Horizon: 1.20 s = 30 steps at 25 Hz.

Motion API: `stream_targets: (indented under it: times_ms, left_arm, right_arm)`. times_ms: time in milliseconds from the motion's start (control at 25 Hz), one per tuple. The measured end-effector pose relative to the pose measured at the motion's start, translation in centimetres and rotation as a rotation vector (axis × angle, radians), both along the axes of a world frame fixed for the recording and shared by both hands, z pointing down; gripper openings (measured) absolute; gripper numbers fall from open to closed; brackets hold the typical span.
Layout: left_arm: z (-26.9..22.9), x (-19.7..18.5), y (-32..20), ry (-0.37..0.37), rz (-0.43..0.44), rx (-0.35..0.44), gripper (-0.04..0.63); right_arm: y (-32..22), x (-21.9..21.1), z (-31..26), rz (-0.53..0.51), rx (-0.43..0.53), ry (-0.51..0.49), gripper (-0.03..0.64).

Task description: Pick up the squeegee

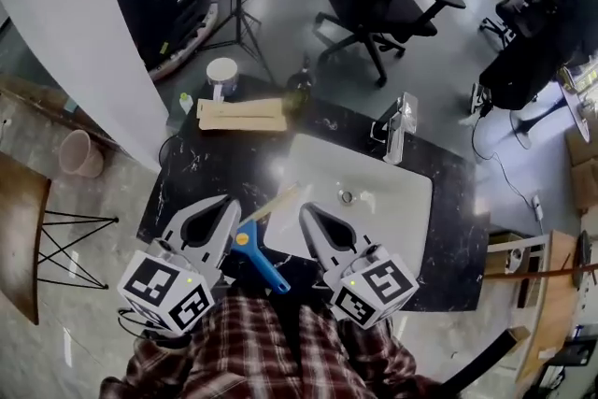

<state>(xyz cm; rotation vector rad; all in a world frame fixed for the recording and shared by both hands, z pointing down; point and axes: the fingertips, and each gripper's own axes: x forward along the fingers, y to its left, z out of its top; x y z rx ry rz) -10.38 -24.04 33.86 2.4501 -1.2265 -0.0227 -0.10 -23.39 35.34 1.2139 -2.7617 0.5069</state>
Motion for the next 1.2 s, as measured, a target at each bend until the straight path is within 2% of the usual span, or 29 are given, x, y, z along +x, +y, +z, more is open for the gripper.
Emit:
stream_targets:
  times_ms: [240,560,840,1080,1200]
  left_arm:
    - [0.3,0.6,-0.6,0.018,0.038,-0.02,0.011]
    - [-1.0,1.0,-0.7,0.03,0.024,0.006,0.011]
    - [-1.6,0.4,-1.2,0.037,0.007,0.026,0.011]
    - [-1.2,-0.8,-1.5,0.041,-0.01,0.022,0.011]
    - [-0.6,-1.7,-1.7,0.039,-0.029,0.013,0.011]
  right_arm:
    - [0.0,0.4,-0.2,0.03,-0.019,0.02,0.012]
    - [0.0,1.3,-1.5,-0.011,-0.014,0.016,0.015]
    - [-0.1,0.7,-1.5,-0.103,-0.043,0.059,0.16]
    - [-0.6,-0.3,-2.2,-0.137,-0.027,0.126,0.173]
    - [-0.6,-1.5,-1.5,-0.184,-0.059,0.17,0.175]
